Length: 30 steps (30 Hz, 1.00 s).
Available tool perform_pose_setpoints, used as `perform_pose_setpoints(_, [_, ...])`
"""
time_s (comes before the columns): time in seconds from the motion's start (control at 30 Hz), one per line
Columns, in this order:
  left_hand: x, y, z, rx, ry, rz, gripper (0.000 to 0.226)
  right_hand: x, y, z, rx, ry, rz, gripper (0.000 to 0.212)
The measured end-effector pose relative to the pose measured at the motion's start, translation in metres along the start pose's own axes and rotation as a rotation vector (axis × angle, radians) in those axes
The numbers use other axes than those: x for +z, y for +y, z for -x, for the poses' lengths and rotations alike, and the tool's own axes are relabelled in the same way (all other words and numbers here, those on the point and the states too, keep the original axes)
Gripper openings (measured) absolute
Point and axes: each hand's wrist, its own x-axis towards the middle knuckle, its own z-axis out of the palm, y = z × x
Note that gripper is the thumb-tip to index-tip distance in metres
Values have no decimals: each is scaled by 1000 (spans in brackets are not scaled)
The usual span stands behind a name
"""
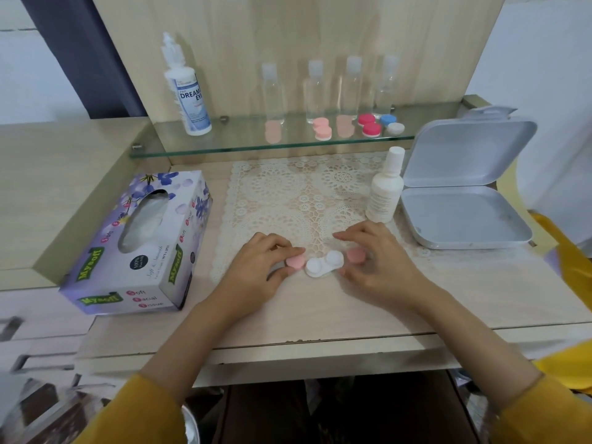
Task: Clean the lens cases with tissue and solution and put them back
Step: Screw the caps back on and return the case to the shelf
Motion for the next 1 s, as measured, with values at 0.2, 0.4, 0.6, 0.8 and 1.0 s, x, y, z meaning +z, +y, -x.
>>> perform_pose_setpoints(0.2, [-6, 3, -2, -87, -40, -22, 49, 7, 0, -3, -6, 21, 29, 27])
perform_pose_setpoints(0.4, [-4, 15, -1, -162, 115, 150, 30, 11, 0, -2, -11, 60, 7, 16])
perform_pose_setpoints(0.6, [4, 26, -8, -168, 85, 82, 50, 12, -2, -2, -28, 63, 5, 22])
perform_pose_setpoints(0.8, [6, 28, -12, -192, 35, 42, 37, 11, -5, -1, -26, 83, -33, 25])
perform_pose_setpoints(1.0, [1, 28, -10, -133, -164, 152, 47, 11, -6, -1, -30, 82, -42, 24])
